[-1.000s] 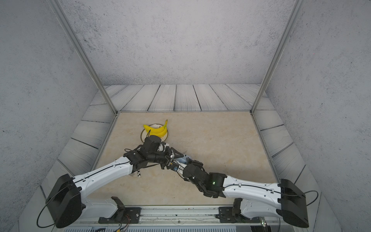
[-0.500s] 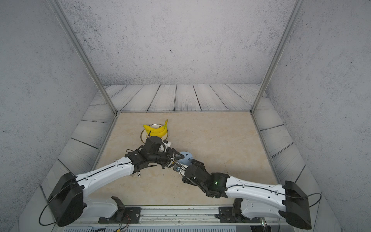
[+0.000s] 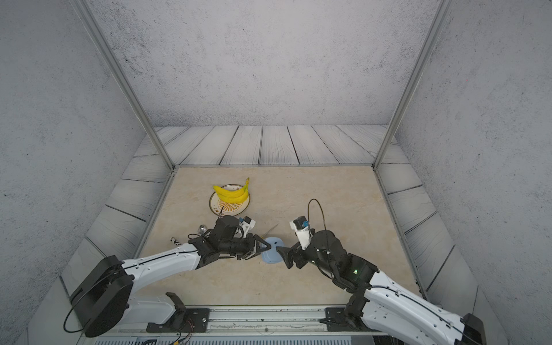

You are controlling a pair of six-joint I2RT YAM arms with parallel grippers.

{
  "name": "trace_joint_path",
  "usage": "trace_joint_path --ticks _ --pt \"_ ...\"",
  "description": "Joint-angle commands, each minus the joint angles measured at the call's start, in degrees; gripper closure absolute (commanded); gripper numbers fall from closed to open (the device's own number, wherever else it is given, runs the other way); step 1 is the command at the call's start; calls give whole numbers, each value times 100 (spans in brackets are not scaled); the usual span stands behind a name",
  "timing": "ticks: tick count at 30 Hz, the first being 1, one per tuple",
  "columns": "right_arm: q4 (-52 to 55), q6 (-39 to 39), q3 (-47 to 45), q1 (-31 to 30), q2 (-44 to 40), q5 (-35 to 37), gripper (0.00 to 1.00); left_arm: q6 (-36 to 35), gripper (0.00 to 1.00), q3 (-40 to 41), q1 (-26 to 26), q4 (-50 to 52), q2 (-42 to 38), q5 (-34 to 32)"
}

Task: Remove the battery from the alarm
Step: Pick up the alarm from the center of the board, then remove the cover from the alarm.

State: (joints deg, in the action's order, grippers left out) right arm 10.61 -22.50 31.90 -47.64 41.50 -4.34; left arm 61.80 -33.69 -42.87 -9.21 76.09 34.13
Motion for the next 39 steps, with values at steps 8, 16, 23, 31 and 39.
trace_joint_path --ticks 8,16,23,31,39 --pt "-1911 -3181 -1519 1046 -129 -2087 1 -5 73 1004 128 -1520 -35 389" --pt "-3184 -3810 -1894 1050 880 -2473 1 -53 74 1348 334 -1780 157 719" --pt "-4067 -3893 -1560 848 2289 -2637 7 -133 73 1678 723 -1902 272 900" --pt "-4160 -3776 -1180 382 3052 -2194 9 -368 67 1776 979 -1763 444 1091" --pt "-3963 -3629 -1023 191 3282 -2045 11 -470 64 1812 1079 -1741 674 1122"
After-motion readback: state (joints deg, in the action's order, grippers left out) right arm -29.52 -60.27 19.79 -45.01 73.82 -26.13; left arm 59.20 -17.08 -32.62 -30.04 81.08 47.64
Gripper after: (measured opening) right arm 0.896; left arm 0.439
